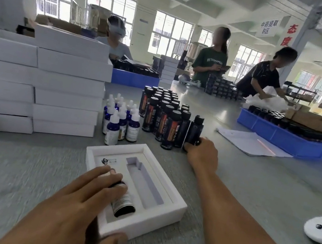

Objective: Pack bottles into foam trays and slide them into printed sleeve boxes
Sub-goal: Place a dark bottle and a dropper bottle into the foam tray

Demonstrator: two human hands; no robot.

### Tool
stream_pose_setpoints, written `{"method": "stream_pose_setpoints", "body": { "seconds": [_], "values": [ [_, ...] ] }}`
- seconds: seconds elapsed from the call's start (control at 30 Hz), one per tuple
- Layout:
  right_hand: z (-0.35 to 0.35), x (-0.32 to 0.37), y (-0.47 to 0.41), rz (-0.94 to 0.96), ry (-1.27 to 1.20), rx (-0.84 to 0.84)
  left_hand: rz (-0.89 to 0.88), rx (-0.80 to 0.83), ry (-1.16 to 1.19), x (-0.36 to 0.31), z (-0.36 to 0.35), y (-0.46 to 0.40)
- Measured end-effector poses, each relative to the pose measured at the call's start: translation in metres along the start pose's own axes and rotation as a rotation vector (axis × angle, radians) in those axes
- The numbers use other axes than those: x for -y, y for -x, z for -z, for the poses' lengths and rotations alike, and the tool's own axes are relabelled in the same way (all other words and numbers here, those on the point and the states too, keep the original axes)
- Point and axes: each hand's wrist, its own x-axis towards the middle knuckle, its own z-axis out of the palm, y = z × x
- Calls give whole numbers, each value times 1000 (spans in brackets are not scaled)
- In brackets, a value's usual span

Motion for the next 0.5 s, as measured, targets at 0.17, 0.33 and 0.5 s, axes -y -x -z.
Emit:
{"method": "stream_pose_setpoints", "body": {
  "seconds": [0.17,0.33,0.5],
  "values": [
    [13,-3,12,15,-78,5,55,121,27,-10,12,-1],
    [33,23,47,109,-290,23,195,129,44,-2,2,3],
    [53,59,101,233,-327,265,274,82,-53,21,10,11]
  ]
}}
